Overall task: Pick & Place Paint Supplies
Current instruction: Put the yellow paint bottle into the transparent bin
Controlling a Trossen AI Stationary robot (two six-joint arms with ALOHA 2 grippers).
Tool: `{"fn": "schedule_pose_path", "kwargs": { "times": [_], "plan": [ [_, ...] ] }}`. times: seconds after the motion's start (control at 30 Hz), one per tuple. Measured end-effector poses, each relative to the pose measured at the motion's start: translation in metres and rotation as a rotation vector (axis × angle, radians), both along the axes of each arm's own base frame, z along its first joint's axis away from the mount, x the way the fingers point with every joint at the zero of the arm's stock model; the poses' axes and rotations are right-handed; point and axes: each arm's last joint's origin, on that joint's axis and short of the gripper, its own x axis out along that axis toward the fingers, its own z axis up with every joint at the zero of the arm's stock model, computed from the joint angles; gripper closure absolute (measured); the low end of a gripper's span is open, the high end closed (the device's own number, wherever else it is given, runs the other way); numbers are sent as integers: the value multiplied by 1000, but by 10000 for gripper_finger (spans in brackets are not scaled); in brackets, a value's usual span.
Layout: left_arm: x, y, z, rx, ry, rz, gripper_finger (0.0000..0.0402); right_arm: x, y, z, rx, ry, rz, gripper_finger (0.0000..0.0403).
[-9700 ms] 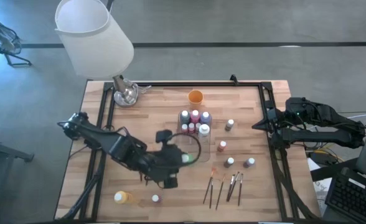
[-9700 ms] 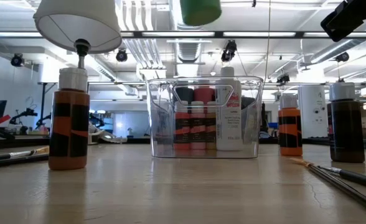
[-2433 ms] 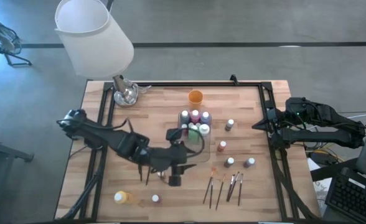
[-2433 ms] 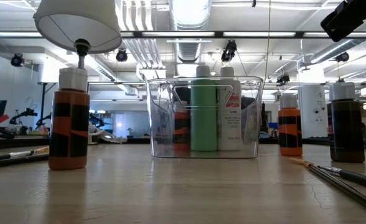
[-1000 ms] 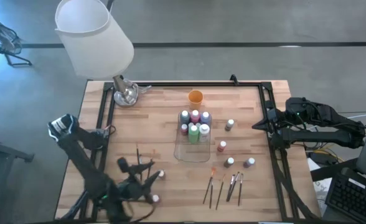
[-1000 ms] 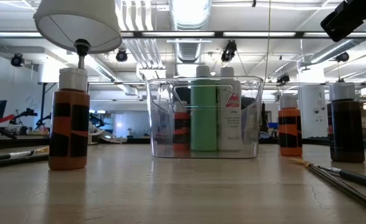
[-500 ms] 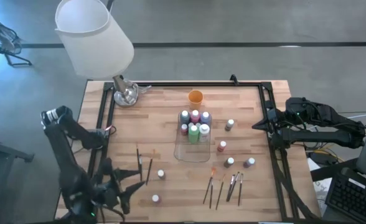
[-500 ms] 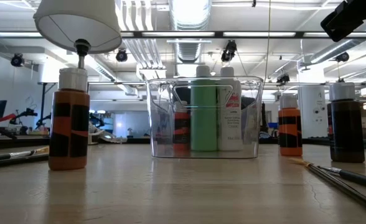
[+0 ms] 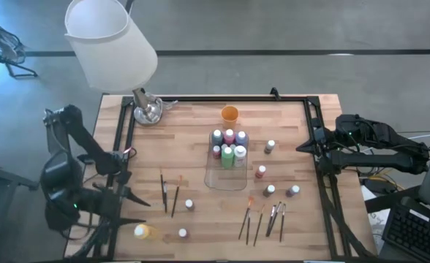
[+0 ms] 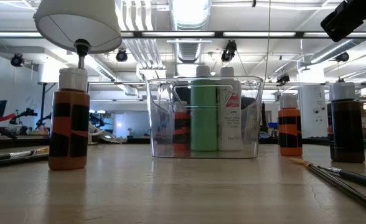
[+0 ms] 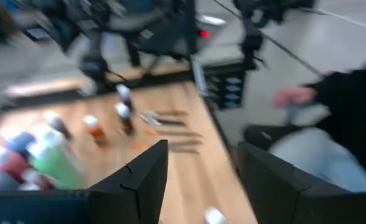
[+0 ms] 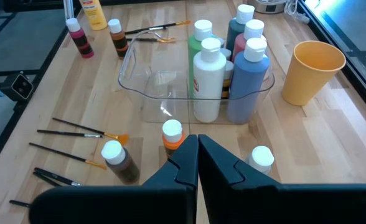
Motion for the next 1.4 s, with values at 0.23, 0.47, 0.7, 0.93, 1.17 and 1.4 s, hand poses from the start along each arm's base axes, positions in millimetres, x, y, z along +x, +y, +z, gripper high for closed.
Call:
{"fn": "schedule_pose_path", "kwargs": {
  "times": [0.23,0.47,0.7,0.93,1.17,1.4],
  "plan": [
    [-14,17,-14,-3,257,-133,204,0,0,0,0,0,0,394],
    [-16,11,-22,-68,391,-169,204,0,0,0,0,0,0,394],
    [-16,1,-28,-75,447,-190,204,0,0,0,0,0,0,394],
    [-11,-9,-37,-32,450,-165,204,0,0,0,0,0,0,394],
    [5,-25,-50,66,301,37,198,0,0,0,0,0,0,394],
    [17,-26,-56,126,197,206,133,0,0,0,0,0,0,394]
  ]
}}
